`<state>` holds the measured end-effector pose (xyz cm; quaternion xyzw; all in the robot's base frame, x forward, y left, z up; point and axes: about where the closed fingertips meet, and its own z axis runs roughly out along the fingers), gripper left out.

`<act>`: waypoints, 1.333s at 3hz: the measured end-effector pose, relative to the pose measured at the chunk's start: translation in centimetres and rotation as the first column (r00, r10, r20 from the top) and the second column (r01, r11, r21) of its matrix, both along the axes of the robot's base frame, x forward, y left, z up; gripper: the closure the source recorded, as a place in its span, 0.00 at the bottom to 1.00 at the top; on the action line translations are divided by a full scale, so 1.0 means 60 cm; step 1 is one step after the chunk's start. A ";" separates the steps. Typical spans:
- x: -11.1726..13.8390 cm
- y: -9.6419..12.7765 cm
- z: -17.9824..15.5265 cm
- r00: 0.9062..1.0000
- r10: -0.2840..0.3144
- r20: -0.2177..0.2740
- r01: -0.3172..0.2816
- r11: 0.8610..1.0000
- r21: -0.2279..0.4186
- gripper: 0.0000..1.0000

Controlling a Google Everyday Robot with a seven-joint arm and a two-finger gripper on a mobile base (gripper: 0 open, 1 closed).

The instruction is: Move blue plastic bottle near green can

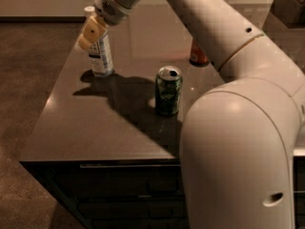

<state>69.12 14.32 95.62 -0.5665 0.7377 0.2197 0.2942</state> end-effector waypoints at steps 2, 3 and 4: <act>-0.005 -0.032 0.027 1.000 -0.018 0.017 0.017 1.000 0.012 0.64; -0.030 -0.067 0.066 0.998 -0.033 0.044 0.032 0.999 0.019 0.87; -0.063 -0.120 0.089 0.997 -0.062 0.049 0.061 0.998 0.025 1.00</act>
Offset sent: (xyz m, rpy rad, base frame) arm -0.0090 -0.0406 0.0325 0.0182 -0.0345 -0.0355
